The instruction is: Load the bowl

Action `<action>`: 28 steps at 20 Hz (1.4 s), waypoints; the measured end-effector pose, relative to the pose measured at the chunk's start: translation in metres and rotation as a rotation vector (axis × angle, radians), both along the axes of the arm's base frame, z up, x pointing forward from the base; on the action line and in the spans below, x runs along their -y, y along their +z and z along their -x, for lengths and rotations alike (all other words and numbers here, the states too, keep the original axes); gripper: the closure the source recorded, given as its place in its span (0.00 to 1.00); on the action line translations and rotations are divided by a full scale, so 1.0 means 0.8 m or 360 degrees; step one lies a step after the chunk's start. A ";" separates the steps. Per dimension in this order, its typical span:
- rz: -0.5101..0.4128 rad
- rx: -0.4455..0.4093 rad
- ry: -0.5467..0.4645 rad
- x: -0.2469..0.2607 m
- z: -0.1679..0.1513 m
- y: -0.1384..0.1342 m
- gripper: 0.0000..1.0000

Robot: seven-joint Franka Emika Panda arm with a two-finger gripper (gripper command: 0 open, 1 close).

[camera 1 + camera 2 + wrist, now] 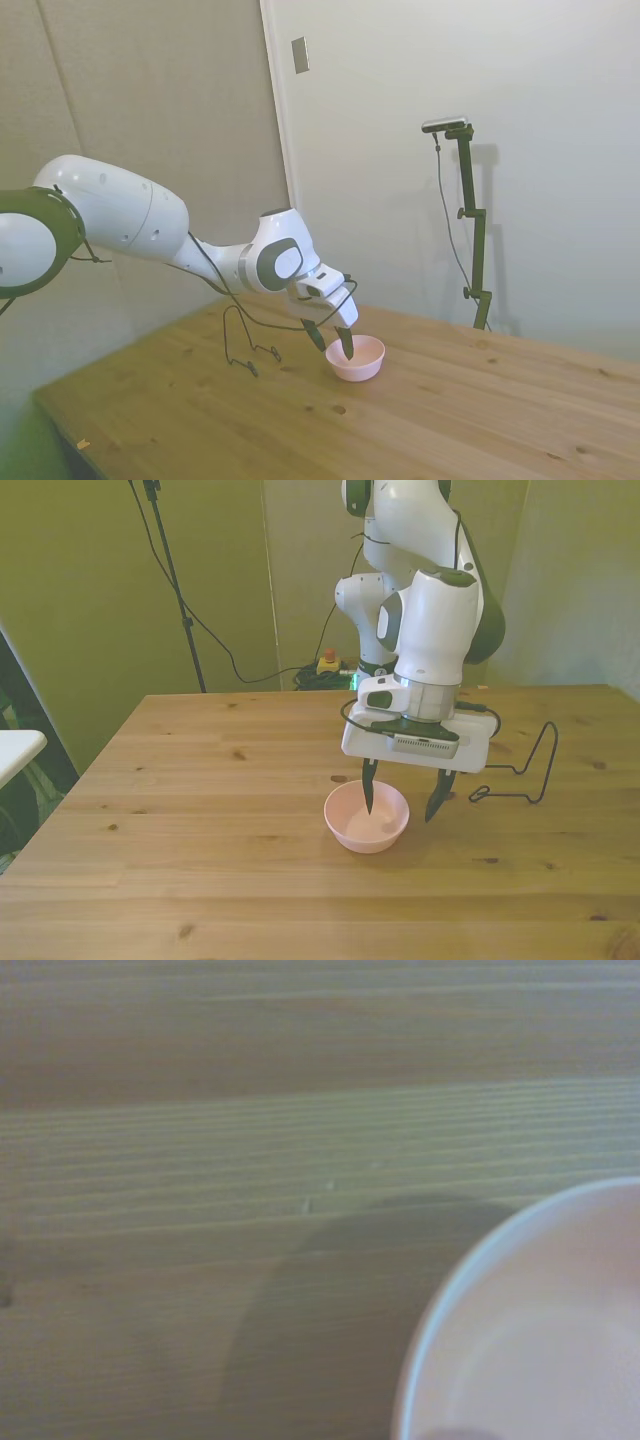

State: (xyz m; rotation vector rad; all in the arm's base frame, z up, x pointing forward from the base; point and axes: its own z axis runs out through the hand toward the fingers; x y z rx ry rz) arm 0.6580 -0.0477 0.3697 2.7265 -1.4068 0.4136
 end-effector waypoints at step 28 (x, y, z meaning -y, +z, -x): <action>-0.0065 -0.0014 -0.0051 0.022 -0.001 -0.010 1.00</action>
